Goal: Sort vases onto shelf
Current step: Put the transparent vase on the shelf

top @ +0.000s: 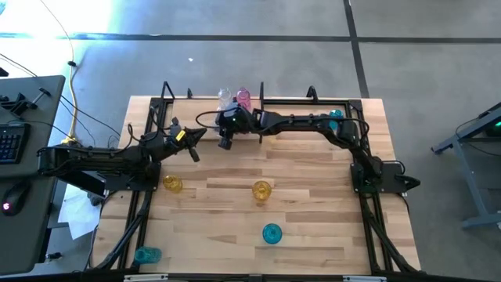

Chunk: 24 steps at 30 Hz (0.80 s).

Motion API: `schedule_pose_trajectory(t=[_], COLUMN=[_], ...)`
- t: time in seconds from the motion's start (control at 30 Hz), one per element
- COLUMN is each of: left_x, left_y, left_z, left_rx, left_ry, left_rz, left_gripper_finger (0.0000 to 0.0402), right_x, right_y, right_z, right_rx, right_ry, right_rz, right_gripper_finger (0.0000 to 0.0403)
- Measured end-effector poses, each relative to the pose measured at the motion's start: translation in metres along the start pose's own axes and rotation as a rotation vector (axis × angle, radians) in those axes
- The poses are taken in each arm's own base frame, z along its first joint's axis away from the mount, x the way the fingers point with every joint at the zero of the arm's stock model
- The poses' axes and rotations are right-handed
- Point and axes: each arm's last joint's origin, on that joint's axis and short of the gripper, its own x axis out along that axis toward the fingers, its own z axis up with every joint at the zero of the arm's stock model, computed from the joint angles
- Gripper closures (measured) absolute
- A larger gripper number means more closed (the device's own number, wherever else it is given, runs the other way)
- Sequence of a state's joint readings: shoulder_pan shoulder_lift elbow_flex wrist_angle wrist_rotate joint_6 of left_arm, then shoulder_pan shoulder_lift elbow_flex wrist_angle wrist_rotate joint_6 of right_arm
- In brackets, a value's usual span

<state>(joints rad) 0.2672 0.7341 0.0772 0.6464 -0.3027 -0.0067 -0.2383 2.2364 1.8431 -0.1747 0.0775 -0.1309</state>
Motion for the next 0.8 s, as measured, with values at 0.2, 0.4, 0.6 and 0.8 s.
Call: schedule_pose_trajectory(t=[0.2, 0.4, 0.6, 0.8], left_x=[0.0, 0.0, 0.0, 0.0], left_y=[0.0, 0.0, 0.0, 0.0], left_z=[0.0, 0.0, 0.0, 0.0], left_rx=[0.0, -0.001, -0.008, -0.008], left_ry=[0.0, 0.0, 0.0, -0.001], left_rz=[0.0, 0.0, -0.001, -0.001], left_gripper_finger=[0.0399, 0.0399, 0.0399, 0.0399], right_x=[0.0, 0.001, 0.002, 0.001], right_y=[-0.004, -0.008, -0.012, -0.014], right_z=[-0.003, -0.007, -0.009, -0.011], right_rx=[0.005, 0.028, 0.033, 0.038], right_ry=[0.026, 0.04, 0.051, 0.07], right_rz=[0.0, -0.002, -0.008, -0.009], right_gripper_finger=[0.0291, 0.0291, 0.0291, 0.0273])
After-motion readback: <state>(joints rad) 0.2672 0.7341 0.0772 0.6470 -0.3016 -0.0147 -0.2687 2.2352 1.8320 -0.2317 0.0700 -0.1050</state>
